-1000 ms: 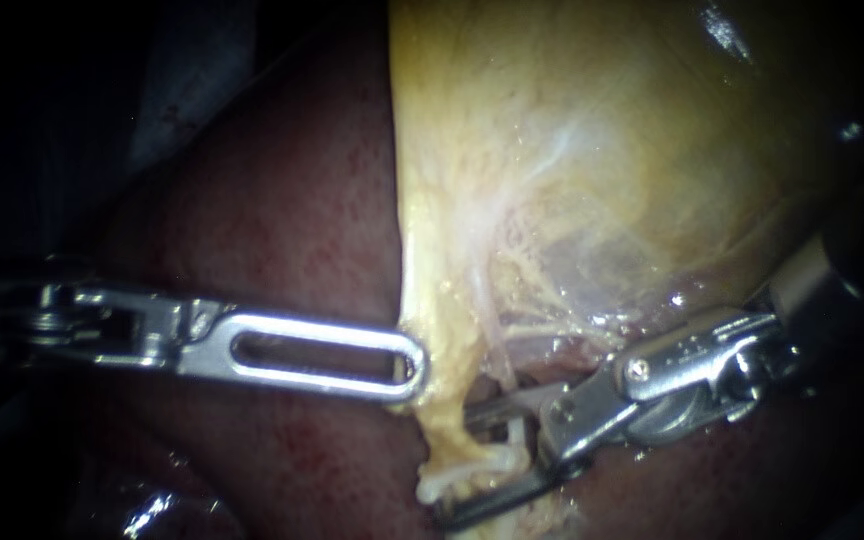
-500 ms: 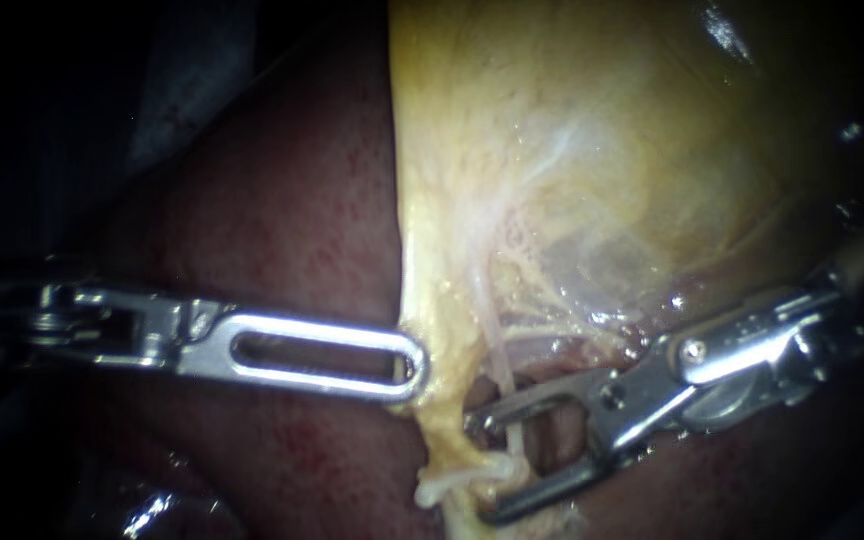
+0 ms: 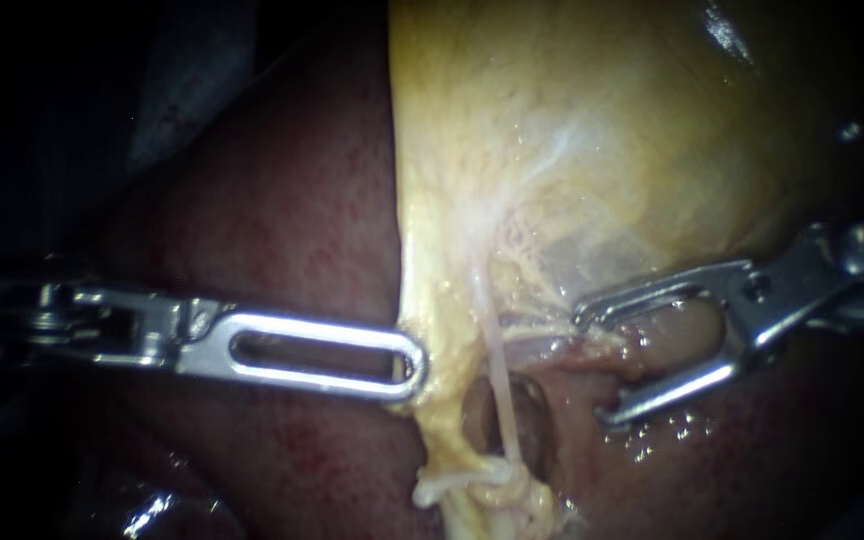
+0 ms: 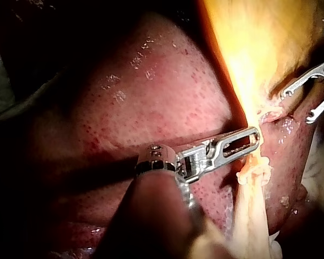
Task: Going back first clip left tube
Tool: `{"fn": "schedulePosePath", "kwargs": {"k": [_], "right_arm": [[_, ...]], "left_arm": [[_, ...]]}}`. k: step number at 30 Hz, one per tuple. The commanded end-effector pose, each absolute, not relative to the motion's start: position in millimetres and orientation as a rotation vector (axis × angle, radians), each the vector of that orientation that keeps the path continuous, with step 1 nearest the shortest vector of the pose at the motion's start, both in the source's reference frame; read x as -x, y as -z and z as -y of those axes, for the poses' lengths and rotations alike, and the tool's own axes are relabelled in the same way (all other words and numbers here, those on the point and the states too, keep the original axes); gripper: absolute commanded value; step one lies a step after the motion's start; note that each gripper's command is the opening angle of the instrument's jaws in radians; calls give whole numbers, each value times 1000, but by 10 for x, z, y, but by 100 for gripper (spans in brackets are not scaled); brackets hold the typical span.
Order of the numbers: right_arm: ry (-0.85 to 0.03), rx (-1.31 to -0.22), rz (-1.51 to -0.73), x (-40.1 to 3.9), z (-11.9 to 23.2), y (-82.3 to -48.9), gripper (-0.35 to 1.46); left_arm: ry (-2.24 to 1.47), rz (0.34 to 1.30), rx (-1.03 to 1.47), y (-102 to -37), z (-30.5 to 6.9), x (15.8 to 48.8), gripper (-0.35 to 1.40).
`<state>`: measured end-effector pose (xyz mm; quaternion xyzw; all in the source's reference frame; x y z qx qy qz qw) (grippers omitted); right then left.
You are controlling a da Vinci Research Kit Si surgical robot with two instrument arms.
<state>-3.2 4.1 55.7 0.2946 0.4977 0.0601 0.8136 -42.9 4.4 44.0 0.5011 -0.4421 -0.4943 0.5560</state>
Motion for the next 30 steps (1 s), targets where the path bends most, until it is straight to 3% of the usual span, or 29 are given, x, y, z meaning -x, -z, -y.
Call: {"fn": "schedulePosePath", "kwargs": {"k": [1, 30], "right_arm": [[-133, -626, -1061, 33, -42, -556, 47], [-129, -628, -1065, 33, -41, -555, 47]], "left_arm": [[1167, 1044, -1184, -443, -44, 429, -35], [1160, 1042, -1160, -500, -45, 467, -35]]}}
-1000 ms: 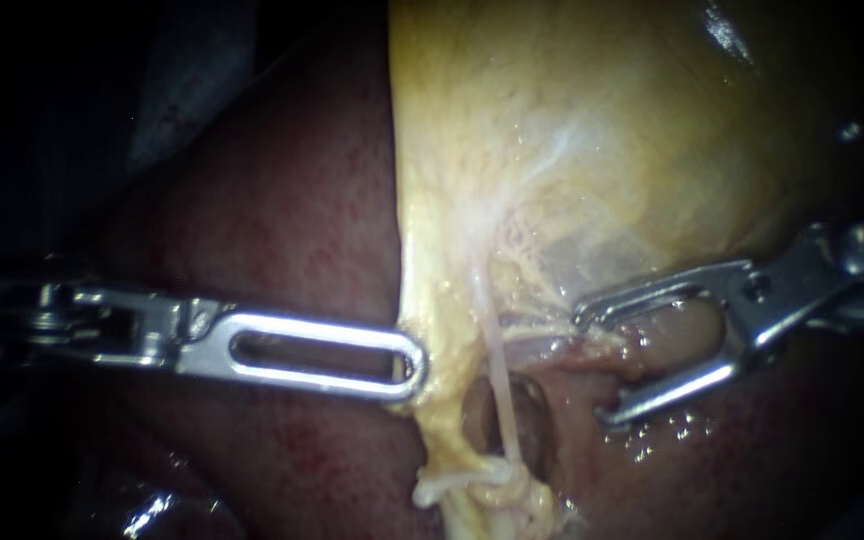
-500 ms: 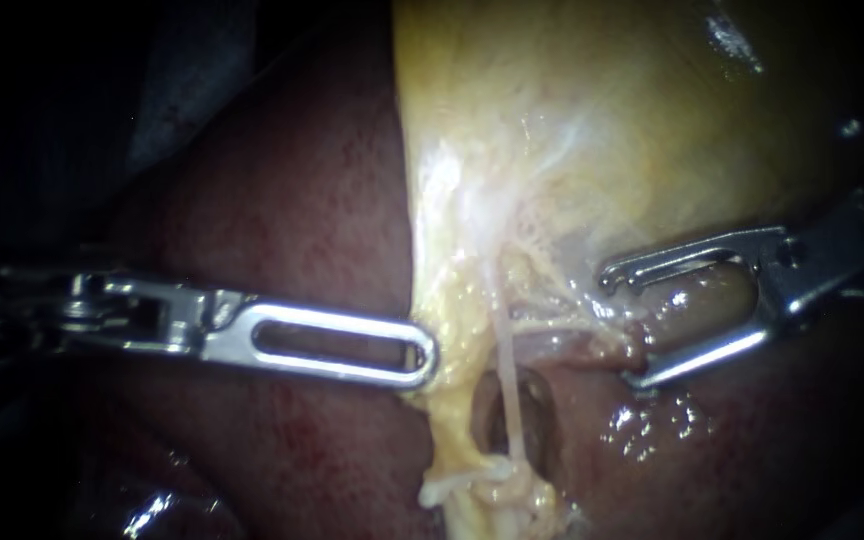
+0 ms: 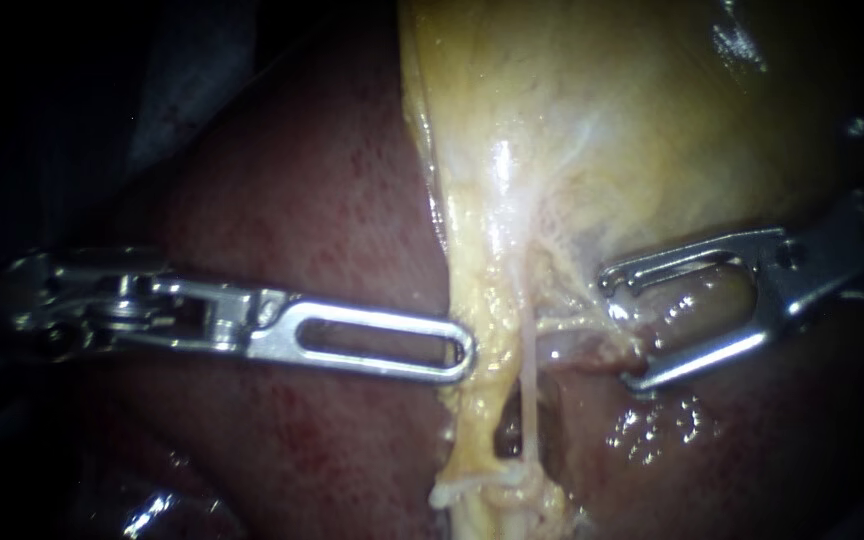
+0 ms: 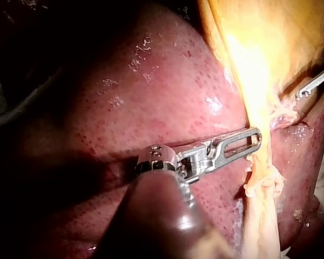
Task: Going back first clip left tube
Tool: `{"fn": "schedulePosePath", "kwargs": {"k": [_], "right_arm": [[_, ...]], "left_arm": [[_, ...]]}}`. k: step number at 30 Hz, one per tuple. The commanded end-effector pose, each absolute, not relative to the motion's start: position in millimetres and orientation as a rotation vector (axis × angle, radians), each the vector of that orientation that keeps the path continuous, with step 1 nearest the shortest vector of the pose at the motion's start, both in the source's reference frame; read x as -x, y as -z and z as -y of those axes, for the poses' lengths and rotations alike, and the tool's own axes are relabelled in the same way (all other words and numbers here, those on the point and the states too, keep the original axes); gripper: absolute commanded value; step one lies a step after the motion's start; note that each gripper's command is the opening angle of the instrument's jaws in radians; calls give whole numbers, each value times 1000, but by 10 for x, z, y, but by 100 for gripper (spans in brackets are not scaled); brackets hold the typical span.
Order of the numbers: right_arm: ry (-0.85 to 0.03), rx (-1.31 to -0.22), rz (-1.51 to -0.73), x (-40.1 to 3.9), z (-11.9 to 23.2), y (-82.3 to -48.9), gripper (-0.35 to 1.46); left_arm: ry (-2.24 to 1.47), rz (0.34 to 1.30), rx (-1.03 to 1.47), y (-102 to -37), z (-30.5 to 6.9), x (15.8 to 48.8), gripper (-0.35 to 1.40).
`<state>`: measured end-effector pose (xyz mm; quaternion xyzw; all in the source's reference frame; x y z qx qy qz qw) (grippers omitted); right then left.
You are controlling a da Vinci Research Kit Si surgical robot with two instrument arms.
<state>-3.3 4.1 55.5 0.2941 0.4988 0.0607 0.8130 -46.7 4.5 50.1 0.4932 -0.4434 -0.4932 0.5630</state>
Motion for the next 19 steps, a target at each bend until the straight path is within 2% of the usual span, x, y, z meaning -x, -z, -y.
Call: {"fn": "schedulePosePath", "kwargs": {"k": [1, 19], "right_arm": [[-129, -628, -1065, 33, -41, -555, 47], [-129, -628, -1065, 33, -40, -555, 46]], "left_arm": [[1160, 1042, -1160, -501, -45, 467, -35], [1155, 1037, -1162, -503, -43, 469, -35]]}}
